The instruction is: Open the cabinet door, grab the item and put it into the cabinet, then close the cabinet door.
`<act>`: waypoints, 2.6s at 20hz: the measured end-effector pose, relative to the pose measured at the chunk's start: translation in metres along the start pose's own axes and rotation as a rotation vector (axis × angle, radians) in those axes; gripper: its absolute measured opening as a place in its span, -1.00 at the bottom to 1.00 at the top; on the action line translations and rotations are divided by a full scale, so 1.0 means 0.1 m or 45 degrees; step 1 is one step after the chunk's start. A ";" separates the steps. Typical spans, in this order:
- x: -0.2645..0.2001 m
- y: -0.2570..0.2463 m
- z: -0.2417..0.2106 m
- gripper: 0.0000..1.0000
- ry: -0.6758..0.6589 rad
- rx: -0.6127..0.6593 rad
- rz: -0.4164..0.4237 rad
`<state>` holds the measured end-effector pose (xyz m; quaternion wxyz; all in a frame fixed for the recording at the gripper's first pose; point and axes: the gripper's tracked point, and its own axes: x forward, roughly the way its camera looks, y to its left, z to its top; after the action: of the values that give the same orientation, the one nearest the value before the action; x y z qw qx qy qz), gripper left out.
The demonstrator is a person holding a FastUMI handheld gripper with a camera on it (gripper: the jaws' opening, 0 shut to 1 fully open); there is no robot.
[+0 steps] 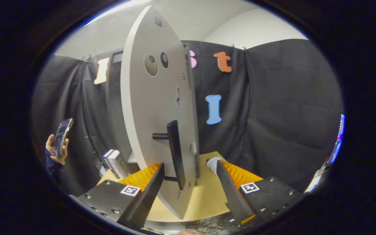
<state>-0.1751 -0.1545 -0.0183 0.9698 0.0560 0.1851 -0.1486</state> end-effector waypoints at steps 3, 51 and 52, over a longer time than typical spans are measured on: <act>0.23 0.38 -0.03 0.92 0.006 -0.022 0.132; 1.96 2.34 -0.01 1.00 -0.020 -0.037 0.472; 1.95 2.34 -0.01 1.00 -0.017 -0.039 0.476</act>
<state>0.0696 0.0160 -0.0801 0.9825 0.0738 0.1672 0.0367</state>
